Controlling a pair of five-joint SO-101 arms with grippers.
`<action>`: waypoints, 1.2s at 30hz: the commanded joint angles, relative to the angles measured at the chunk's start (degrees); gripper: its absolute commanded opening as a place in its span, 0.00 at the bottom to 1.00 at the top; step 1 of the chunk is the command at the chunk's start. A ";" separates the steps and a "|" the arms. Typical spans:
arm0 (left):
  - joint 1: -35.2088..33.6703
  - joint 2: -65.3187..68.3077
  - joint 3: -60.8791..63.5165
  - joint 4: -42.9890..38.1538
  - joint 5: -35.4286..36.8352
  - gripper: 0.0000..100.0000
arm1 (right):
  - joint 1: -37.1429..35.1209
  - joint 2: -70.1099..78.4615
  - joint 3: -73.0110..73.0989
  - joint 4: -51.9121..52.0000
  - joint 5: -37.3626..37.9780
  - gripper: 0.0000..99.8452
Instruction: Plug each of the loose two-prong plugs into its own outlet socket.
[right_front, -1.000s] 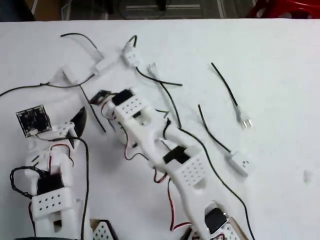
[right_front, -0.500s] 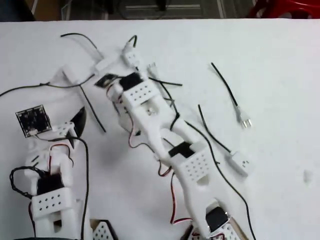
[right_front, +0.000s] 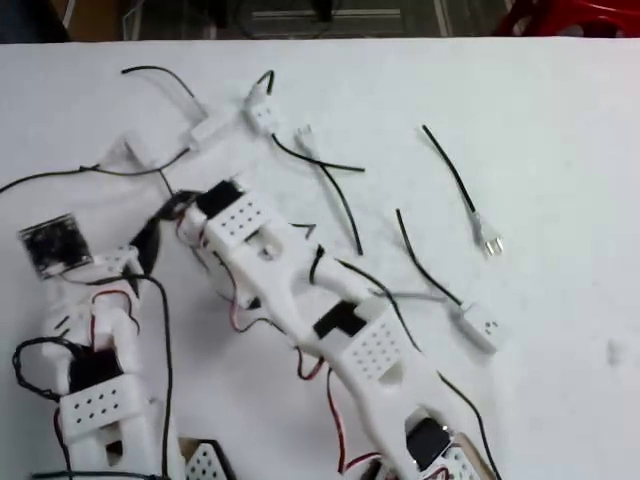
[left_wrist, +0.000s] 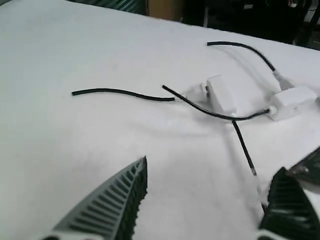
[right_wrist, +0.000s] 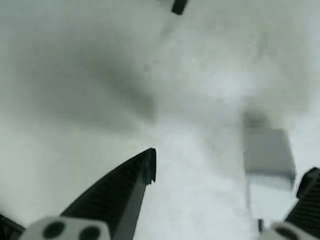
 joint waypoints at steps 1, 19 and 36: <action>-3.56 -1.01 -0.97 -2.73 5.10 0.38 | -6.64 -4.62 0.09 0.75 -0.18 0.43; -22.73 -1.01 -1.14 0.53 11.16 0.38 | 4.18 -5.14 4.66 0.57 9.85 0.43; -41.27 -1.01 1.14 1.76 10.81 0.38 | 10.77 -3.47 7.74 0.66 10.11 0.43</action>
